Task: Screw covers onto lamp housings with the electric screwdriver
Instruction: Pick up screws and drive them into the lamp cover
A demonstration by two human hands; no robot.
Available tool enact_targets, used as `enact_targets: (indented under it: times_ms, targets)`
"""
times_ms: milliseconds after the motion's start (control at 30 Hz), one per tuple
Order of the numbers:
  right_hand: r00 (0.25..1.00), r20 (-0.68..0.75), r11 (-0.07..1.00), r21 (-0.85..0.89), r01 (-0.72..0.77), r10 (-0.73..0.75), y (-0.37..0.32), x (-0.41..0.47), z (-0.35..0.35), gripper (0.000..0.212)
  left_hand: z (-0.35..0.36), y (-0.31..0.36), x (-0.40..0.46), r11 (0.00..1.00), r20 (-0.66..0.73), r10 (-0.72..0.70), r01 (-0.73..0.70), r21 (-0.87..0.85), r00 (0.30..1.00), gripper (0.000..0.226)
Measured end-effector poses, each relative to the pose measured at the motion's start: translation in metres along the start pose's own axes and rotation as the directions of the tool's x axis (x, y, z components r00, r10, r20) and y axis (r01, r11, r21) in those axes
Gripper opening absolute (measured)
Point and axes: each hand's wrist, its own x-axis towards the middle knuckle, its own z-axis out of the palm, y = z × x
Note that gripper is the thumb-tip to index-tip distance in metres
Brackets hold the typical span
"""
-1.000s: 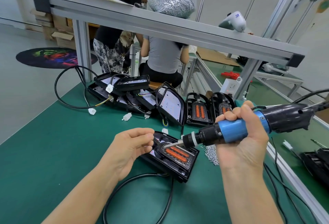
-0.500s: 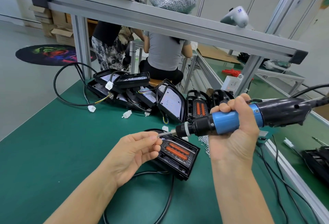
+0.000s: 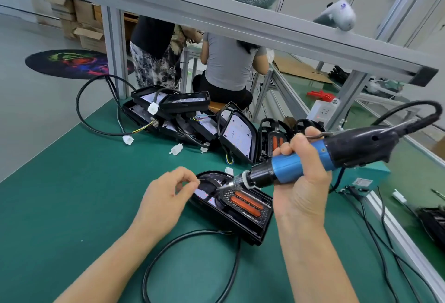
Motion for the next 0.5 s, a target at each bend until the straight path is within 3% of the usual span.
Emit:
enact_targets:
  times_ms: [67, 333, 500]
  targets:
    - [1.0, 0.02, 0.998, -0.059, 0.003, -0.002, 0.007, -0.001, 0.0, 0.024, 0.004, -0.005, -0.003, 0.994, 0.064, 0.039, -0.045, 0.096, 0.997, 0.014]
    - [0.994, 0.103, 0.969, -0.248, 0.002, 0.025, 0.029, -0.007, 0.004, 0.026, 0.008, -0.017, -0.004, 0.992, 0.081, 0.045, -0.054, 0.115, 0.996, 0.023]
    - [0.994, 0.098, 0.96, -0.281, -0.015, 0.044, 0.039, -0.009, 0.005, 0.026, 0.01, -0.018, -0.003, 0.994, 0.076, 0.037, -0.044, 0.097, 0.996, 0.022]
